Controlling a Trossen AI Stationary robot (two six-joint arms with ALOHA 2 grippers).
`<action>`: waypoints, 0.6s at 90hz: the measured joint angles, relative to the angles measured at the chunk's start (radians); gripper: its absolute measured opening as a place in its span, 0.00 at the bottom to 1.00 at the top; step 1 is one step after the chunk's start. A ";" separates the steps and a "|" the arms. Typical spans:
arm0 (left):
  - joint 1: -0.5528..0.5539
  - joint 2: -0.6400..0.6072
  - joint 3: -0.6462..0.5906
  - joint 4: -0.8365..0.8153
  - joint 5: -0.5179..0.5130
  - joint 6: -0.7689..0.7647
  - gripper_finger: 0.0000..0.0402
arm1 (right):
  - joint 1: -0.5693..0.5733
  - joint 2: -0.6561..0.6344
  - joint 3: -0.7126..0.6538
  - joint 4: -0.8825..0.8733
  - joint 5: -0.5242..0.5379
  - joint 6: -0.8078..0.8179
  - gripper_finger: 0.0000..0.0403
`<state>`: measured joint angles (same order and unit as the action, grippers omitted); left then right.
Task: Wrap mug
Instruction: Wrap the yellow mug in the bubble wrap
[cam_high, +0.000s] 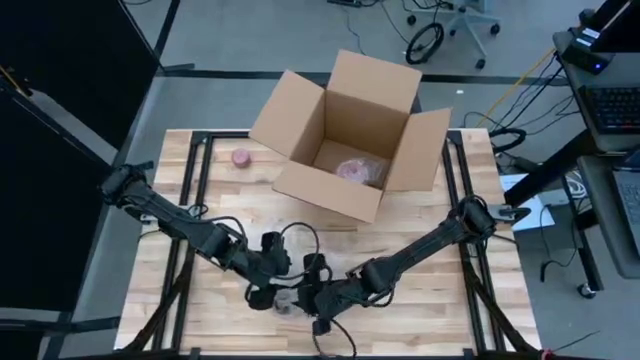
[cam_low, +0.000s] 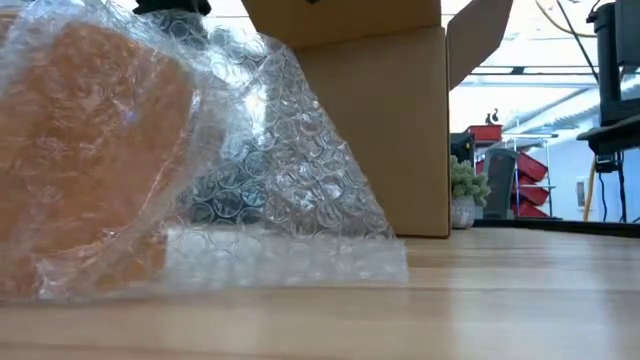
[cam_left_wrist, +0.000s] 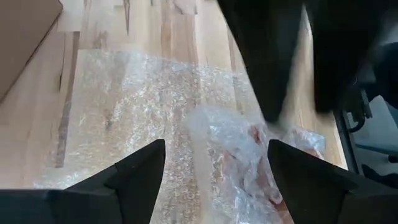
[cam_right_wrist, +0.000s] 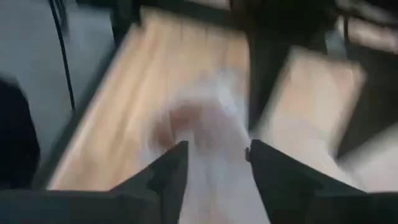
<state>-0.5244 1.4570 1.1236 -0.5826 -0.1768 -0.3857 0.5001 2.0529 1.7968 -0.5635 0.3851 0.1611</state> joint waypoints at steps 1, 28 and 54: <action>-0.001 0.000 0.000 0.001 0.000 0.000 0.68 | 0.003 0.000 0.016 -0.039 0.000 0.014 0.45; -0.022 0.077 -0.010 0.126 0.018 0.007 0.68 | 0.162 0.000 0.099 -0.432 0.087 0.391 0.50; -0.013 0.193 -0.005 0.127 0.080 -0.001 0.68 | 0.250 0.004 -0.039 -0.379 0.140 0.692 0.50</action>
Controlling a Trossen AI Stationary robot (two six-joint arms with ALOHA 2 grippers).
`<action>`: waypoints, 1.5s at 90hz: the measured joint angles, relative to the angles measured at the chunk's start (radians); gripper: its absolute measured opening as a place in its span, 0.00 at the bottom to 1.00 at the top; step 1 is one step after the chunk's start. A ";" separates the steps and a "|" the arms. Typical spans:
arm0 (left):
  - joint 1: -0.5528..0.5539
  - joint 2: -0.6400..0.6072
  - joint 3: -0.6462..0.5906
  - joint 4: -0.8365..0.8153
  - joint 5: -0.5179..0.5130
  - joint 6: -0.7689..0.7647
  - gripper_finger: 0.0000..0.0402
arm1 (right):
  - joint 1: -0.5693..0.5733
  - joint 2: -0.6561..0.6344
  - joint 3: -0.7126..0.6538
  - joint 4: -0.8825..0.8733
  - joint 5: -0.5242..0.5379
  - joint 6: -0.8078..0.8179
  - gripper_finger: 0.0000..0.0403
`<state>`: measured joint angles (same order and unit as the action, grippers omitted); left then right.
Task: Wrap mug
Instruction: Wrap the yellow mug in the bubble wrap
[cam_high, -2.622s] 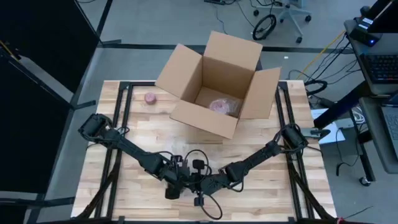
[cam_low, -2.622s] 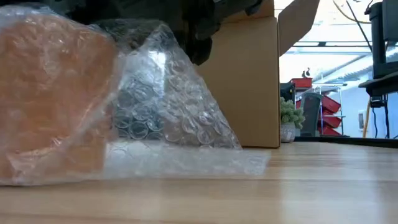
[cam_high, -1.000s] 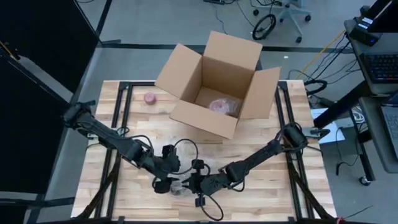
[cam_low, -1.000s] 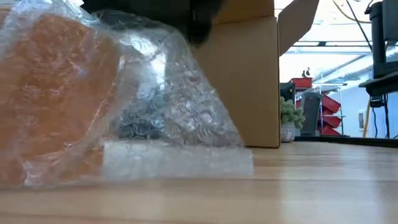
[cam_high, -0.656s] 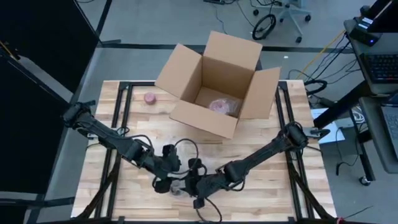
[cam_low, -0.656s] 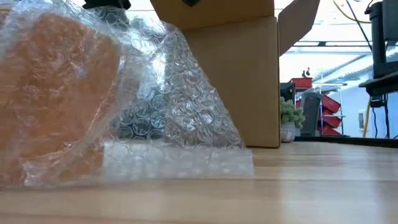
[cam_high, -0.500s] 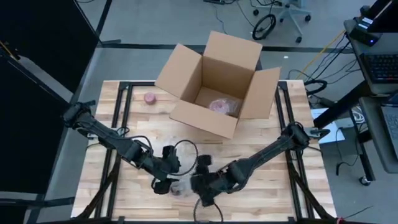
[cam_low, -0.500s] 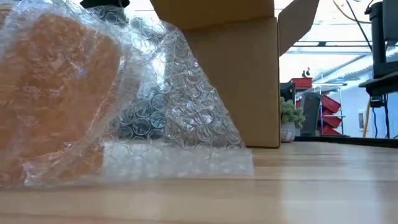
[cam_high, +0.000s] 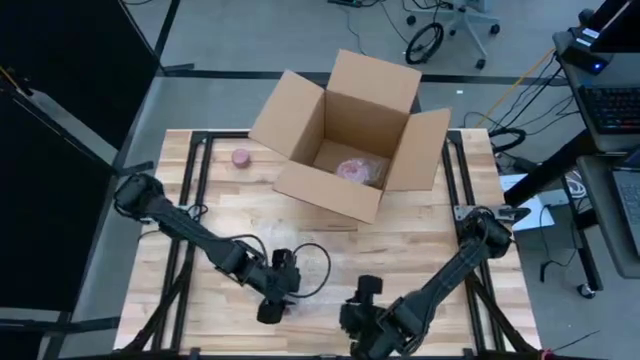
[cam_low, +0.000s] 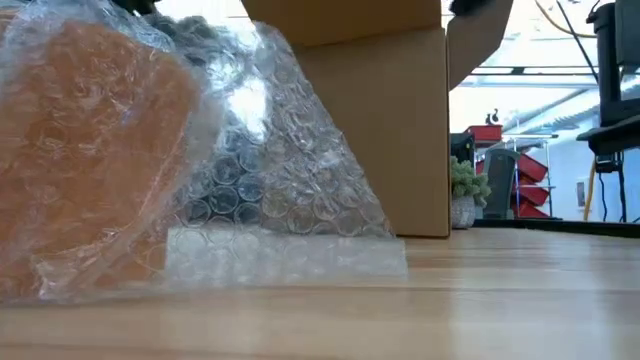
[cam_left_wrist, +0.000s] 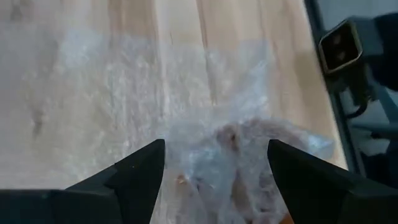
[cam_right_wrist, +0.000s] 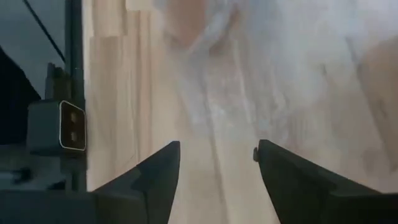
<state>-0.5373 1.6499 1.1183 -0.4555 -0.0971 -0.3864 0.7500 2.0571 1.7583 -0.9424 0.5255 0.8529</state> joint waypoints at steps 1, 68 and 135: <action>0.000 0.002 0.000 -0.002 -0.003 0.000 0.68 | 0.003 0.000 -0.002 0.000 0.000 0.008 0.50; 0.010 0.237 0.013 0.011 0.022 0.040 0.22 | 0.002 -0.001 -0.294 0.542 0.083 0.041 0.49; 0.021 0.241 0.007 0.068 0.037 0.025 0.43 | -0.003 -0.001 -0.340 0.606 0.132 0.018 0.49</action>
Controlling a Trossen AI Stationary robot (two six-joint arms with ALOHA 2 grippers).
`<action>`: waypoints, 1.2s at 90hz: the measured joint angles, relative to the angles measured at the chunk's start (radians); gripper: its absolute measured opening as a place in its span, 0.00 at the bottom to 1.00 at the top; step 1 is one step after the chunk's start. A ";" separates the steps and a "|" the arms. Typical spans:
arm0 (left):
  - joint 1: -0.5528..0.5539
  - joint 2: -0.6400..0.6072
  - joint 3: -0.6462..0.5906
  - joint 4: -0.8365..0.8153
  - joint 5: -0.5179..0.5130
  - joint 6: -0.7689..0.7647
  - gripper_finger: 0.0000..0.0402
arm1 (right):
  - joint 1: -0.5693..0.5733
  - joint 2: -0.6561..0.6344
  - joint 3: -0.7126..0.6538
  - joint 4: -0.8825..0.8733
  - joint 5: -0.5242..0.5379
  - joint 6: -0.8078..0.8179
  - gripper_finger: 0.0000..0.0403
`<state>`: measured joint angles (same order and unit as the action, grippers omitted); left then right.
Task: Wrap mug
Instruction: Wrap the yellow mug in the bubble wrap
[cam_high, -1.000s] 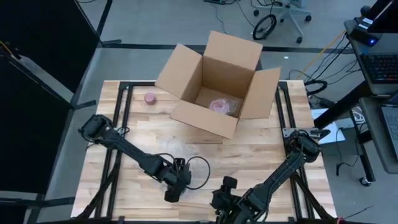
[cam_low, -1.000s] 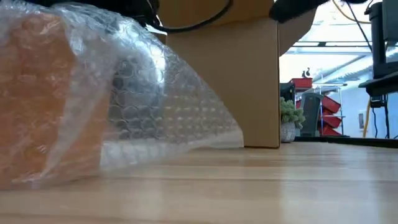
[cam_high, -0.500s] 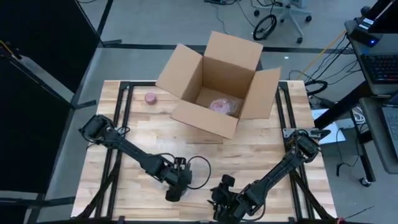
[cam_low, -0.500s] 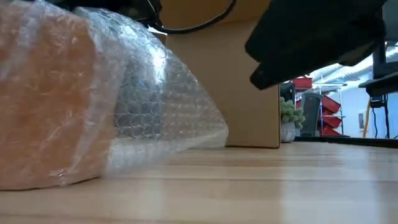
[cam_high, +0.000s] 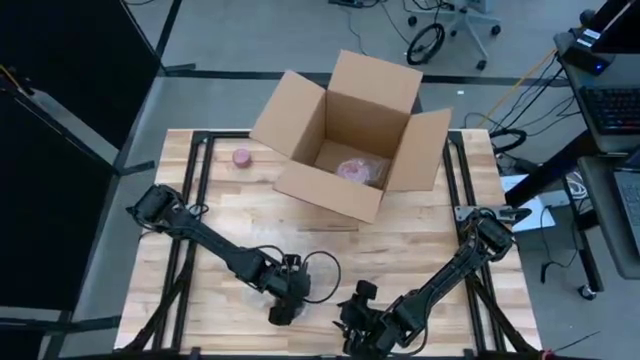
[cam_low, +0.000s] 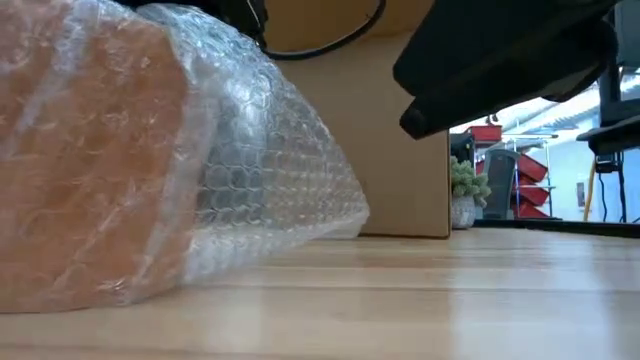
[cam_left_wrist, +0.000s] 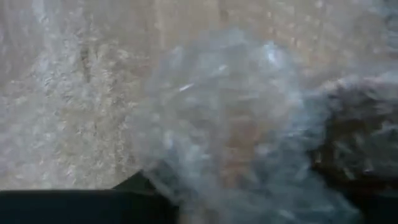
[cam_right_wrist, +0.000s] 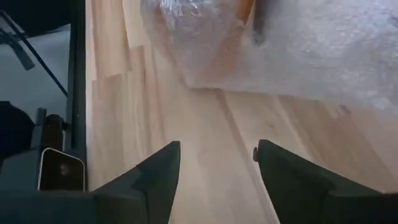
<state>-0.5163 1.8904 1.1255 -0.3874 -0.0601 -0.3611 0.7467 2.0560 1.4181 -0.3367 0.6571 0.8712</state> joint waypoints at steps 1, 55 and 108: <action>0.000 0.000 0.000 0.000 0.000 0.000 0.44 | 0.000 0.000 0.000 0.000 0.000 0.000 0.49; -0.001 0.000 0.001 -0.001 -0.018 0.001 0.09 | 0.001 0.000 0.000 -0.005 0.000 -0.004 0.49; 0.006 -0.077 -0.006 0.006 0.000 -0.004 0.59 | 0.001 0.000 0.001 -0.004 -0.003 0.000 0.49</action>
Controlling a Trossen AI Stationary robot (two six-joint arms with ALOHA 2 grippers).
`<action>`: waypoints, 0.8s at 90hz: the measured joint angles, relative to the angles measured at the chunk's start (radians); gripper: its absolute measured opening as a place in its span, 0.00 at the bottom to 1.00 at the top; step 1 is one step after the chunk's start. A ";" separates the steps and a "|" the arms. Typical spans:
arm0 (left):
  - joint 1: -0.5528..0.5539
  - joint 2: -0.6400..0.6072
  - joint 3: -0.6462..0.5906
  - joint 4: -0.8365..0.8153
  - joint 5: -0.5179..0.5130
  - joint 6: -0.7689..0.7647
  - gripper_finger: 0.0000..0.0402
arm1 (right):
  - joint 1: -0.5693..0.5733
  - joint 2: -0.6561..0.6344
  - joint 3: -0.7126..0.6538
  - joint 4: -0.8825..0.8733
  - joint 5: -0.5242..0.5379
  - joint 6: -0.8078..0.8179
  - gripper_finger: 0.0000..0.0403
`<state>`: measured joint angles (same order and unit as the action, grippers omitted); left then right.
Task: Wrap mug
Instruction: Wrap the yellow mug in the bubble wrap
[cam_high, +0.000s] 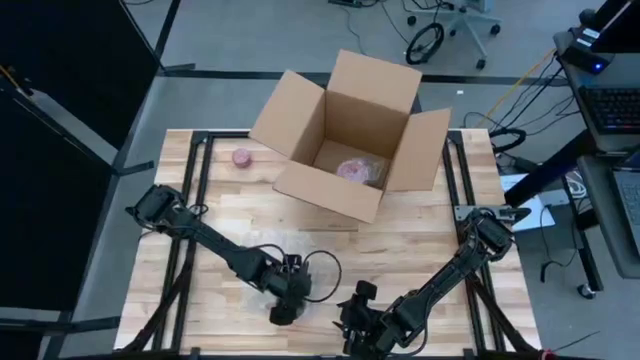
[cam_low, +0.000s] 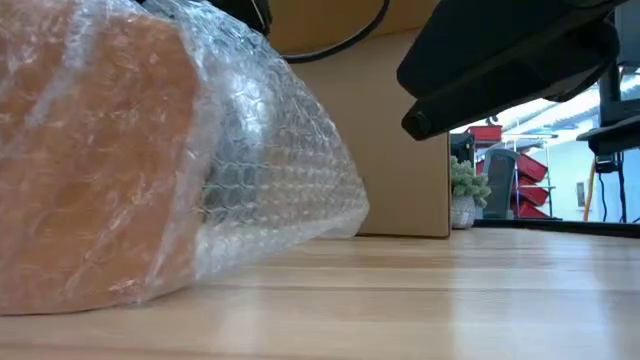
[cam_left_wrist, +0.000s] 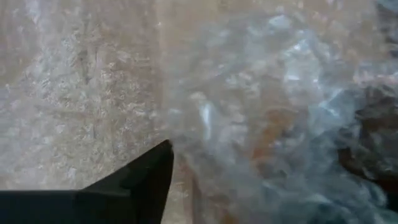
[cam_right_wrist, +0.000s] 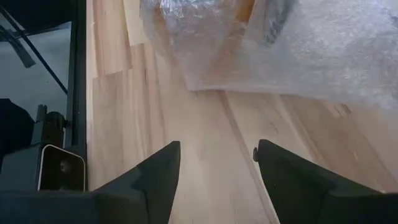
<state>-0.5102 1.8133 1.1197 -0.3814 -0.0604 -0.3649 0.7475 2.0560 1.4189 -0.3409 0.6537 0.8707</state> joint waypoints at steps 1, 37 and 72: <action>0.000 -0.004 -0.001 -0.003 0.000 0.000 0.59 | 0.000 0.000 0.000 0.000 0.000 0.000 0.49; -0.001 -0.163 0.001 -0.037 0.003 0.012 0.60 | 0.000 0.000 0.000 0.023 -0.005 -0.018 0.49; 0.000 -0.288 0.003 -0.097 -0.060 0.012 0.60 | -0.013 0.000 0.001 0.022 -0.032 -0.027 0.49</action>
<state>-0.5102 1.5249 1.1230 -0.4786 -0.1201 -0.3531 0.7348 2.0556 1.4200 -0.3185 0.6220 0.8440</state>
